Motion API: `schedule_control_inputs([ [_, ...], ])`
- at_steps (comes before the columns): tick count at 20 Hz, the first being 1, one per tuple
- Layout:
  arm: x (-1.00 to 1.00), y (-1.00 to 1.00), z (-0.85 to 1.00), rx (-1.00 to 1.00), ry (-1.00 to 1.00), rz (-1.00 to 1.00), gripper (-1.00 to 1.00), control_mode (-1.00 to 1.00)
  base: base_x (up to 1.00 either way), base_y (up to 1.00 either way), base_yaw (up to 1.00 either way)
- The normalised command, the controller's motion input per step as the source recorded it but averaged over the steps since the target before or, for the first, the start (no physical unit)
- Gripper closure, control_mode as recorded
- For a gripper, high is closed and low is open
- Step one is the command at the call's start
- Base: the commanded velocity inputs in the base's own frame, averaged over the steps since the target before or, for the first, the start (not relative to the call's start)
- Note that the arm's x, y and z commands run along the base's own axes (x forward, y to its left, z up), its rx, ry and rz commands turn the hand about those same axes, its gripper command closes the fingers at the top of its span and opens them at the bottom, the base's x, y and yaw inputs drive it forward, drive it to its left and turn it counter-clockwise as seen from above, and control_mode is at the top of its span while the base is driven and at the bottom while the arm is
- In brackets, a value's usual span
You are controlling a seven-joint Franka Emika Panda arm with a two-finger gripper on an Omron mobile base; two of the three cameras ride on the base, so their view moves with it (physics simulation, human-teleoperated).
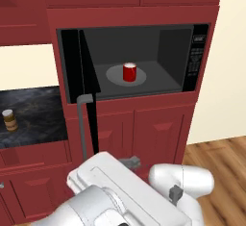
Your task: Pick the mug from the counter and place it inside the microwave. Then close the microwave.
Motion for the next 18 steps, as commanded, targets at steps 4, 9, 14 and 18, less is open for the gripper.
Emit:
schedule_control_inputs([
  [4,0.39,0.24,-0.1,-0.06,0.1,-0.05,-1.0,-1.0,0.0,0.0,0.0],
  [9,0.52,0.33,-0.16,-0.04,0.1,-0.01,-1.0,-1.0,0.0,0.0,0.0],
  [14,0.43,0.44,-0.27,-0.03,0.04,0.0,-1.0,-1.0,0.0,0.0,0.0],
  [18,0.45,0.47,-0.28,-0.04,0.0,0.0,-1.0,-1.0,0.0,0.0,0.0],
])
